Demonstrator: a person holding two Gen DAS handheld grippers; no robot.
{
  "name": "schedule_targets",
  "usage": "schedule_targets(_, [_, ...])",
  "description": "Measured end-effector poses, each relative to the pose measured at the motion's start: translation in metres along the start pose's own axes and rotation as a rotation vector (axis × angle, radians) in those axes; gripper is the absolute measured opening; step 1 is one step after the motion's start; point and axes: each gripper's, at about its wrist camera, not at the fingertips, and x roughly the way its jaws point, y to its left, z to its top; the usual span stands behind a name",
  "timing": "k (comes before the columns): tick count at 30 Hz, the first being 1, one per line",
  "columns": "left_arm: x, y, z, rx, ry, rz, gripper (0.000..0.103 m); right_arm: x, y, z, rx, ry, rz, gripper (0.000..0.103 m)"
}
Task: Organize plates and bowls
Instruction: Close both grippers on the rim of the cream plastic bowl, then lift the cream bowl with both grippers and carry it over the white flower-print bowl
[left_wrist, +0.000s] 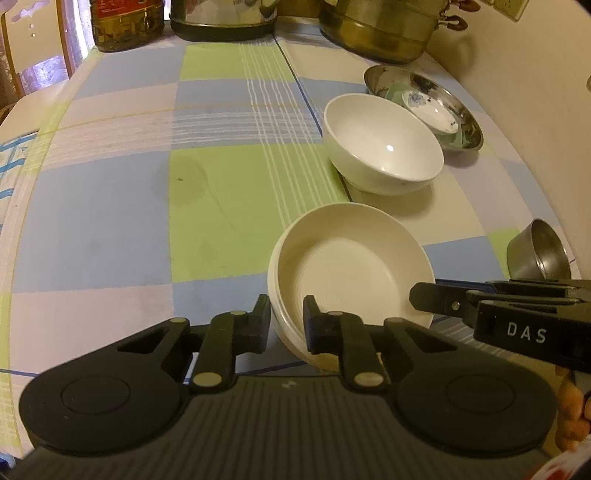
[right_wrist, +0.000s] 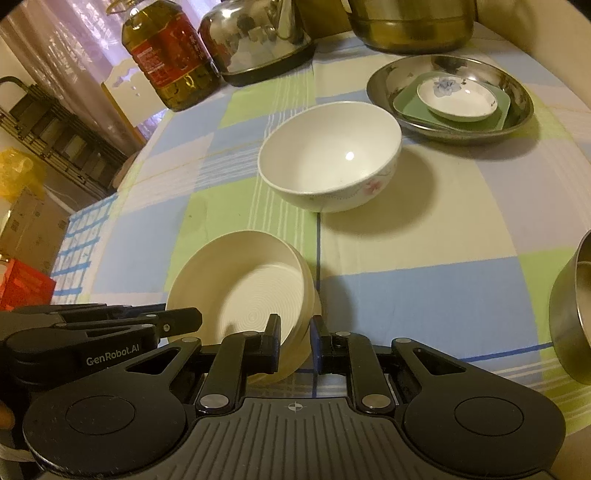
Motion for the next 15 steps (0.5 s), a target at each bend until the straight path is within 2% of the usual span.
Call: schedule_targets(15, [-0.057, -0.007, 0.024, -0.009, -0.152, -0.026, 0.017, -0.046, 0.016, 0.021, -0.032, -0.079, 0.053, 0.017])
